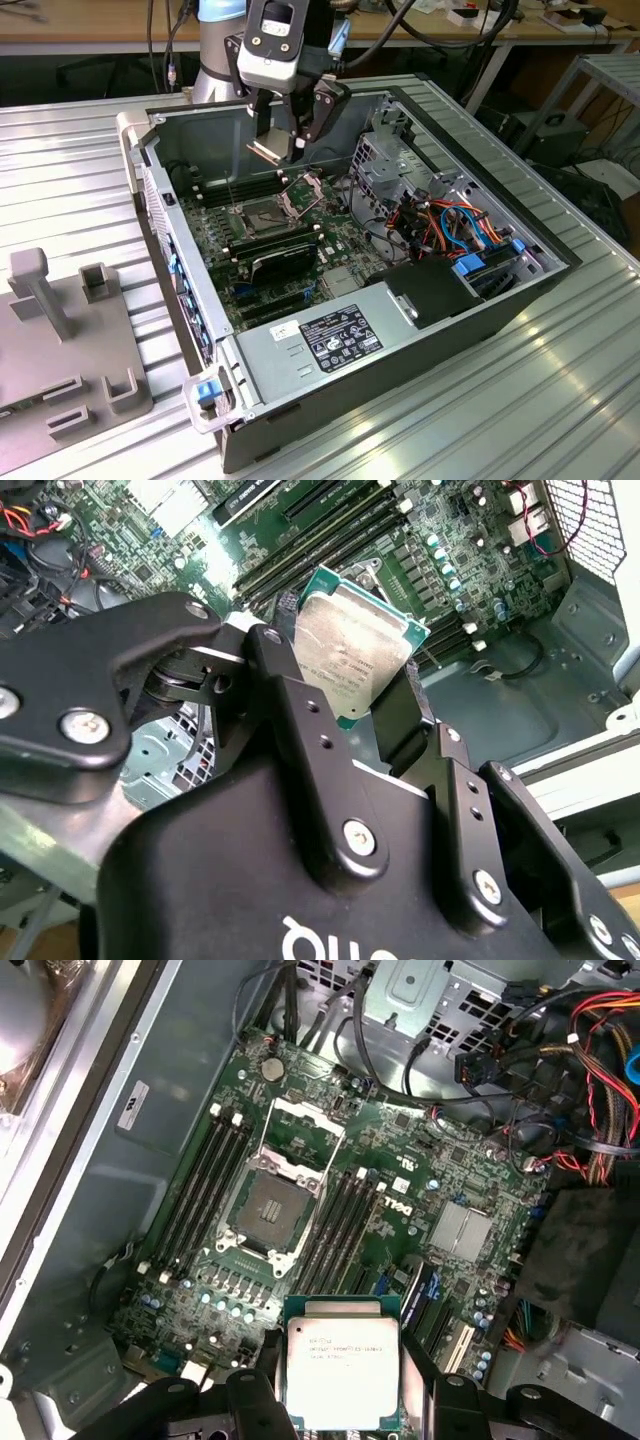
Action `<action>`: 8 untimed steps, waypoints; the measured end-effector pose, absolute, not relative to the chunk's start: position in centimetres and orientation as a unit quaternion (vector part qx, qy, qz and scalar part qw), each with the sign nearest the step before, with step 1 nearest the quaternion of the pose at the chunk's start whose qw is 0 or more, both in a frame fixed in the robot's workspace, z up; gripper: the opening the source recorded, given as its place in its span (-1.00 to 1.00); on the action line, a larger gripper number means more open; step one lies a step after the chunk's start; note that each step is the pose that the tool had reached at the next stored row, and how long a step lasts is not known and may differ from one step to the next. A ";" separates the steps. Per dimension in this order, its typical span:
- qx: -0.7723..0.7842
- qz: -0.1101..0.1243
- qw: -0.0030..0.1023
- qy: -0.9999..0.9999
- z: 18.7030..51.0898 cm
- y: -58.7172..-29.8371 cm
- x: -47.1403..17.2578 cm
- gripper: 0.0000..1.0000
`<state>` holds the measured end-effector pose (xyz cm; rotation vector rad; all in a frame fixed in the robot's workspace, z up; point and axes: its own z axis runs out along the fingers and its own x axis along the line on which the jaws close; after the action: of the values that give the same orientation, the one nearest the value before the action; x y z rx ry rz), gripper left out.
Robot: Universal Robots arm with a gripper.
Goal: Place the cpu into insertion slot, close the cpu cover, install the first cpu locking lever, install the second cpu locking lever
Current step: 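Place the cpu into insertion slot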
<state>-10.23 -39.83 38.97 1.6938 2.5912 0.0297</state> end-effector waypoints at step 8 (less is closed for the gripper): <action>0.569 0.009 0.023 0.822 39.0 -39.8 -10.2 0.10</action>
<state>-10.24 -39.81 38.95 1.7609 2.5450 0.0267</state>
